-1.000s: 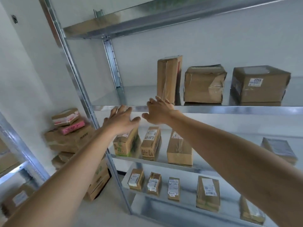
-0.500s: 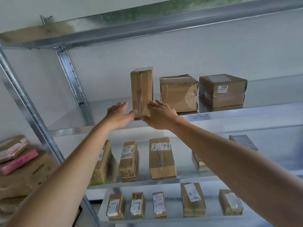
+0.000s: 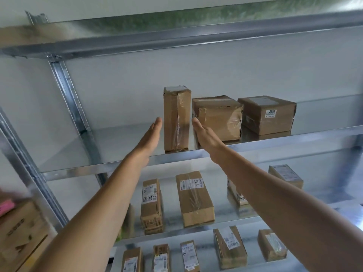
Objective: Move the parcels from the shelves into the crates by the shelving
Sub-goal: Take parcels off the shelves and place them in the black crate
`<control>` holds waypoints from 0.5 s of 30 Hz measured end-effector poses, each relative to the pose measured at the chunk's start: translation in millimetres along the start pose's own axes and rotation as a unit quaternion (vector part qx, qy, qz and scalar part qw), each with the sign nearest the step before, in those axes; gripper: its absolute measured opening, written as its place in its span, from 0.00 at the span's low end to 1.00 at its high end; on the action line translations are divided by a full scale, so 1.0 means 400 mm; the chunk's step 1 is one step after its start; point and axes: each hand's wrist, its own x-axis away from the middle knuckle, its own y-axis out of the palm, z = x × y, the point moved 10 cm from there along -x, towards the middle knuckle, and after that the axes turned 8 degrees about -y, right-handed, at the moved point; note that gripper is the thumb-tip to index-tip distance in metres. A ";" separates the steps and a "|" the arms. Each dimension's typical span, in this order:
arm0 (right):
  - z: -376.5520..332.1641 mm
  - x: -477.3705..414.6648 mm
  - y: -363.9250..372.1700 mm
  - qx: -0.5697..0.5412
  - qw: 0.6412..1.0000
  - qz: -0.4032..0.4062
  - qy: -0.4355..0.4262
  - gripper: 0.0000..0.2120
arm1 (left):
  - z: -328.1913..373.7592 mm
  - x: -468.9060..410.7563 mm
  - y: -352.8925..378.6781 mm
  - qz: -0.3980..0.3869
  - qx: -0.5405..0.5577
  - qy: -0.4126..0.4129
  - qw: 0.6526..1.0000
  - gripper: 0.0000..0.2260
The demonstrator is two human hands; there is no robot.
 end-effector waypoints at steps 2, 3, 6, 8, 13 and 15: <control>0.011 -0.018 -0.002 0.007 0.999 0.033 0.002 0.30 | -0.004 -0.020 -0.002 0.006 0.040 -0.004 0.999 0.32; 0.016 -0.025 -0.006 0.014 0.999 0.049 -0.002 0.29 | -0.008 -0.033 -0.003 0.008 0.056 -0.010 0.998 0.32; 0.037 -0.039 -0.015 0.026 0.995 0.096 -0.001 0.27 | -0.020 -0.070 0.005 0.008 0.084 -0.029 0.996 0.34; 0.064 -0.052 0.009 -0.036 0.996 0.082 0.026 0.38 | -0.019 -0.088 0.019 0.004 0.096 -0.032 0.995 0.36; 0.121 -0.110 0.066 -0.205 0.972 0.035 0.107 0.40 | -0.013 -0.139 0.046 -0.004 0.152 -0.045 0.987 0.37; 0.128 -0.133 0.078 -0.238 0.964 0.029 0.111 0.38 | -0.010 -0.153 0.059 -0.017 0.173 -0.050 0.984 0.38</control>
